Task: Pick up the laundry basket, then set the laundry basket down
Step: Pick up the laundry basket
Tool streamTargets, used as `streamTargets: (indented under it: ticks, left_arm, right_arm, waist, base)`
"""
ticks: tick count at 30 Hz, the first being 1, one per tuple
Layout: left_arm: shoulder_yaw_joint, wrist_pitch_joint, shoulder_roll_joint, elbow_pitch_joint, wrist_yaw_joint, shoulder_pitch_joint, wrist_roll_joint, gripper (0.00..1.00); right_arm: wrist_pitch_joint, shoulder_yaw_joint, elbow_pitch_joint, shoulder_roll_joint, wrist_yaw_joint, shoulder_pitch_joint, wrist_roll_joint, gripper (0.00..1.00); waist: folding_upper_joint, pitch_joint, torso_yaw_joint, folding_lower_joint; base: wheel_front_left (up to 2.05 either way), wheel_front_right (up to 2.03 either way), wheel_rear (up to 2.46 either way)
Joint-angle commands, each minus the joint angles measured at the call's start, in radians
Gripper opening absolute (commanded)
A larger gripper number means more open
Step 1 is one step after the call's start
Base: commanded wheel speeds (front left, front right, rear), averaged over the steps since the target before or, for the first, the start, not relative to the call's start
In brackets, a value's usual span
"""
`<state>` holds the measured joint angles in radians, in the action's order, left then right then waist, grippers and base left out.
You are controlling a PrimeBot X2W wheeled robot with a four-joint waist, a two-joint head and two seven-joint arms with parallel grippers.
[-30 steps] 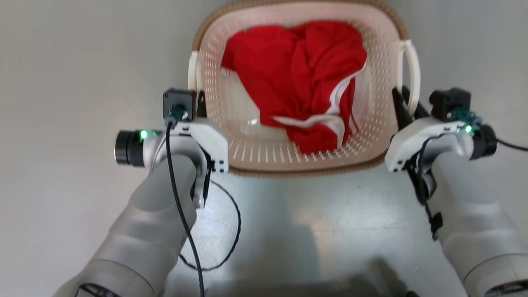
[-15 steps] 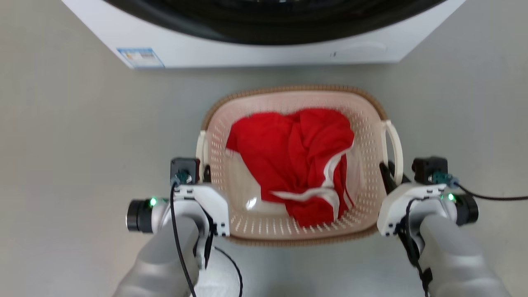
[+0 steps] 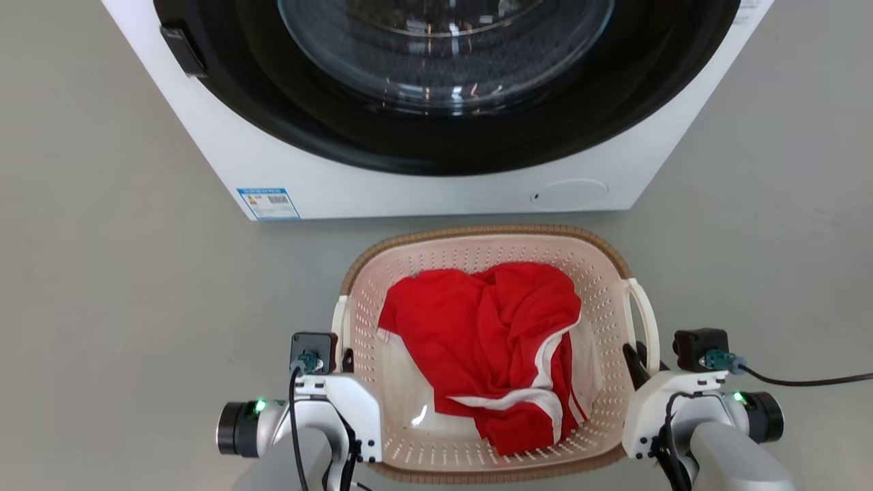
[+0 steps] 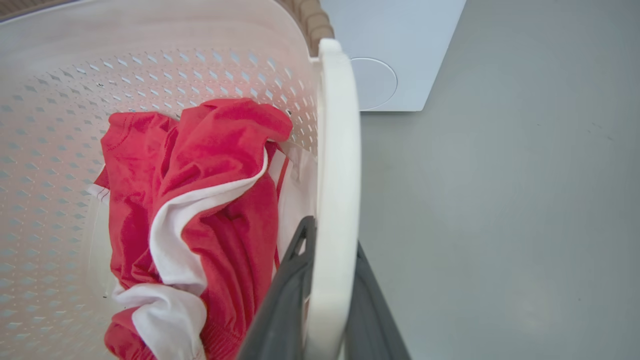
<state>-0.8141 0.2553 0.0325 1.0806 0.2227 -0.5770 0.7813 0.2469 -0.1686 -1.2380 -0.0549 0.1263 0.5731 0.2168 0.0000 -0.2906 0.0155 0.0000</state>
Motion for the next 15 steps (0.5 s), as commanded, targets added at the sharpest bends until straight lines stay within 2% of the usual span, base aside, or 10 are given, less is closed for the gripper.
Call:
streamTargets:
  ticks: [1,15]
  left_arm:
    - [0.011,0.006,0.018,-0.013,-0.006,0.009,0.009,0.00]
    - [-0.081,-0.045,0.018,0.028,-0.034,0.091,0.062,0.00]
  right_arm:
    - [0.015,-0.029,0.011,0.005,0.004,-0.014,0.011,0.00]
    - [-0.037,-0.115,-0.010,0.005,0.004,-0.101,0.101,0.00]
  waist:
    - [0.0000,0.021,-0.003,0.0000]
    - [0.0000,0.176,-0.003,0.0000]
  base:
    - [0.00,0.00,0.00]
    - [0.00,0.00,0.00]
